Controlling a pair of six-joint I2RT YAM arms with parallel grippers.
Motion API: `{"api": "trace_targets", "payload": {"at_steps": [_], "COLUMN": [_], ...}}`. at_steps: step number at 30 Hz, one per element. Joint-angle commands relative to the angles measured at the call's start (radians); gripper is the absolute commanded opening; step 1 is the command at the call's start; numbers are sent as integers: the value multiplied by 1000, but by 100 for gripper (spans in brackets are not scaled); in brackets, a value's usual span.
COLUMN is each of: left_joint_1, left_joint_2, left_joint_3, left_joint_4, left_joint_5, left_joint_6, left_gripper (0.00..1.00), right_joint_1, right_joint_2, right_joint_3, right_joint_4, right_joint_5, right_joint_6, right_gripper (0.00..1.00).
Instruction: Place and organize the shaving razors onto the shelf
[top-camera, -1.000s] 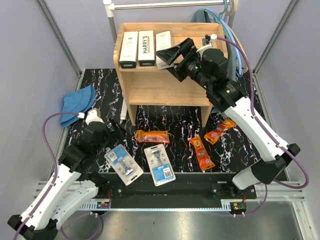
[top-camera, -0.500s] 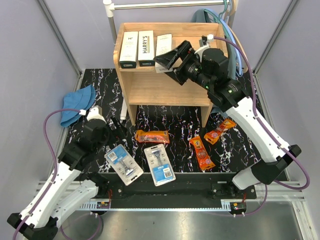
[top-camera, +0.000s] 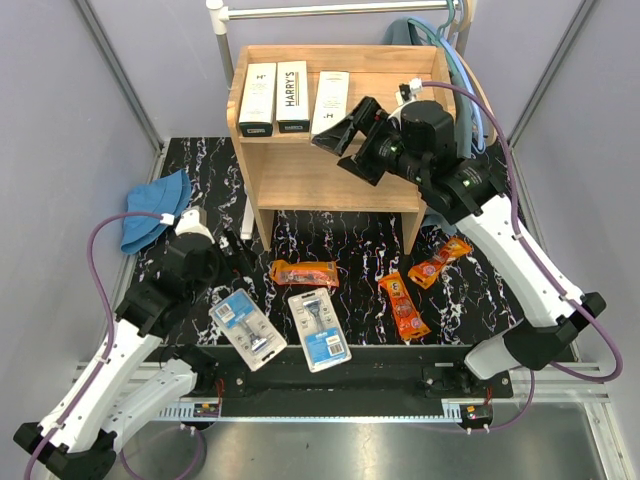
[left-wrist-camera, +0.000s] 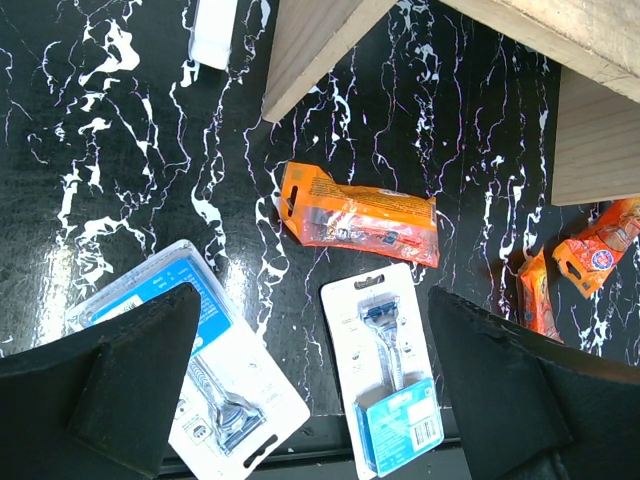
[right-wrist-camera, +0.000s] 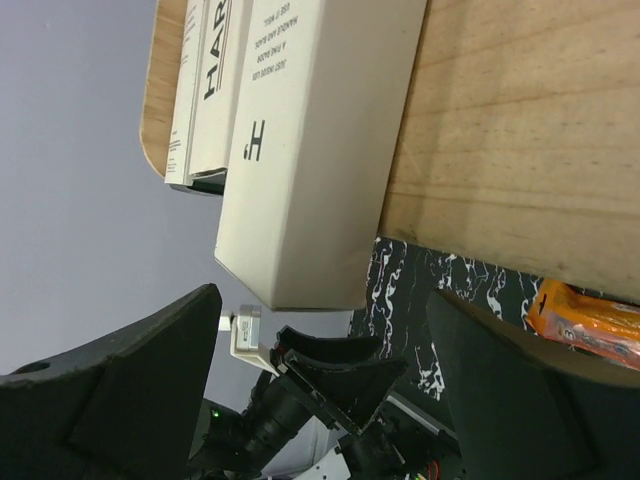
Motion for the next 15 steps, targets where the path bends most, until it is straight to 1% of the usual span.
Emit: {"api": "trace_targets", "payload": {"at_steps": [1, 3, 11, 14, 15], "left_joint_1": [2, 2, 2, 2, 2], "left_joint_2": [-5, -7, -10, -7, -7], "left_joint_3": [2, -3, -20, -23, -23], "left_joint_4": [56, 57, 57, 59, 60], "left_joint_5": [23, 23, 26, 26, 28], "left_joint_6": [18, 18, 21, 21, 21], "left_gripper": [99, 99, 99, 99, 99], "right_joint_1": [-5, -5, -5, -5, -5], "right_joint_2": [-64, -75, -58, -20, -7], "right_joint_3": [26, 54, 203, 290, 348], "right_joint_4": [-47, -62, -215, -280, -298], "right_joint_5": [28, 26, 60, 88, 122], "right_joint_6": [-23, -26, -86, -123, -132], "right_gripper": [95, 94, 92, 90, 90]}}
